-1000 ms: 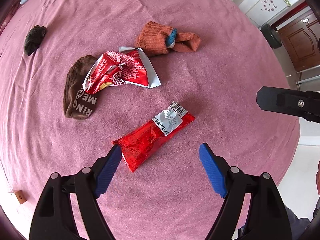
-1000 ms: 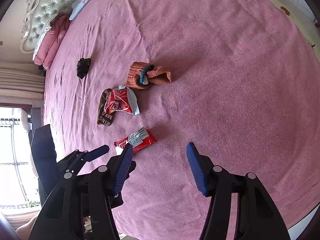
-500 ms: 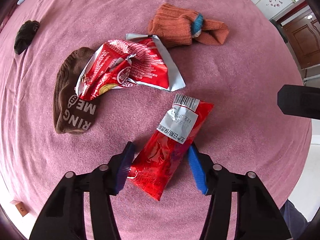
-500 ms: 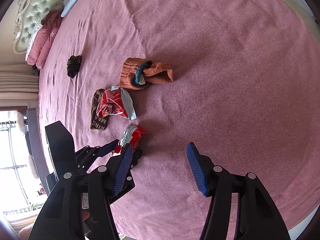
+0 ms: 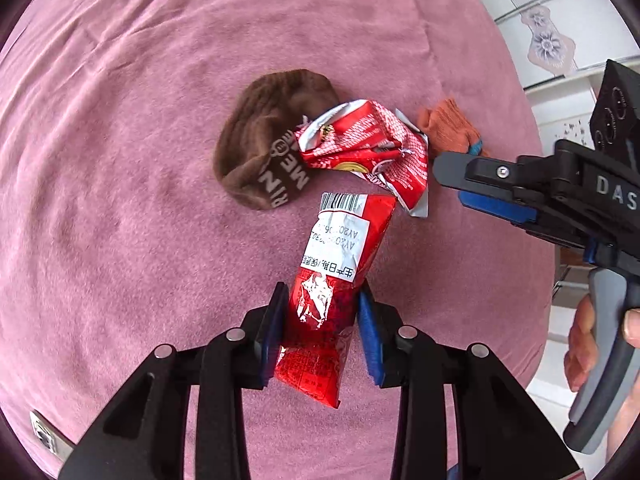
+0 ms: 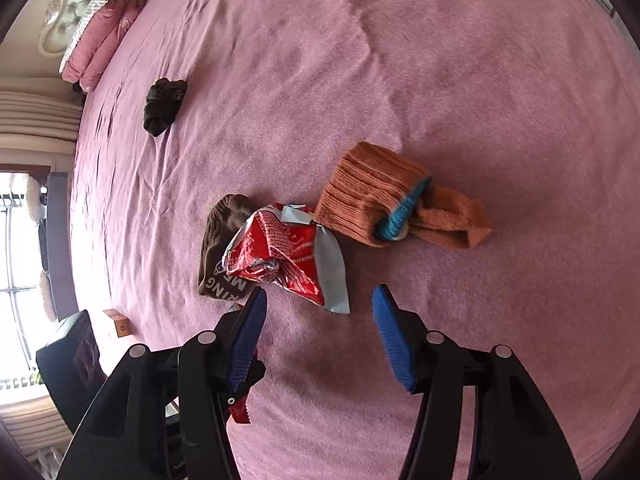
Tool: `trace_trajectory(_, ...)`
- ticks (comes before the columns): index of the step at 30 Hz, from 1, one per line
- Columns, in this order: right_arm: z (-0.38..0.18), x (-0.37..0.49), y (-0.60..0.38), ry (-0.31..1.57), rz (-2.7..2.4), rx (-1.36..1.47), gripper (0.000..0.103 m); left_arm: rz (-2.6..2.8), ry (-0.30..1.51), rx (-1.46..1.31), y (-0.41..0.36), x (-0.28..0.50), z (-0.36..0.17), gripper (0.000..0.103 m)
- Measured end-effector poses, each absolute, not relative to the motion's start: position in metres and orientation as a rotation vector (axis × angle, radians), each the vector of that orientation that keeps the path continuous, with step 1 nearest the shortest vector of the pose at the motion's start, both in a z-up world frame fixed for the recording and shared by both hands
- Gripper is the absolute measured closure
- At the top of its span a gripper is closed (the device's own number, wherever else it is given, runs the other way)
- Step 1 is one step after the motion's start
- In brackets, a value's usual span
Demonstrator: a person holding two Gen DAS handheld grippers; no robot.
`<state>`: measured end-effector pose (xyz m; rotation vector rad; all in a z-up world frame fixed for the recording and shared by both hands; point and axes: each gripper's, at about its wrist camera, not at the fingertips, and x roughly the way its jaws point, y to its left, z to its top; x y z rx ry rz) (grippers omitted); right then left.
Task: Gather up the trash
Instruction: 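Grasp the red snack packet with the left tool while the right tool grasps the crumpled red wrapper, then carry the red packet and crumpled wrapper over the yellow bin with both tools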
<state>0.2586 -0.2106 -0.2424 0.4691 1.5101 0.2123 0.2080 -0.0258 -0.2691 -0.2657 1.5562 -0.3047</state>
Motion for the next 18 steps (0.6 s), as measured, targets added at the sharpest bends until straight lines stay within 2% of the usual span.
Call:
trace_trajectory(7, -0.265, 0.277, -0.194, 1.569, 0.215, 0.377, 0.050, -0.249, 1.552, -0.379, -0.004, 0.215, -0.269, 0.069)
trace_trajectory(8, -0.266, 0.279, -0.193, 1.572, 0.222, 0.368, 0.053, -0.246, 1.550, -0.386, -0.002, 0.215, -0.269, 0.068)
trace_trajectory(9, -0.267, 0.280, -0.191, 1.574, 0.236, 0.356, 0.061, -0.244, 1.545, -0.395, -0.001, 0.215, -0.268, 0.068)
trace_trajectory(11, -0.265, 0.280, -0.188, 1.576, 0.250, 0.340, 0.067, -0.245, 1.535, -0.400, 0.003, 0.218, -0.265, 0.068)
trace_trajectory(13, -0.264, 0.278, -0.187, 1.581, 0.266, 0.348, 0.084, -0.238, 1.538, -0.402, -0.007, 0.221, -0.262, 0.068)
trace_trajectory(18, -0.254, 0.261, -0.197, 1.565, 0.265, 0.382, 0.089, -0.210, 1.549, -0.420, -0.007, 0.221, -0.255, 0.068)
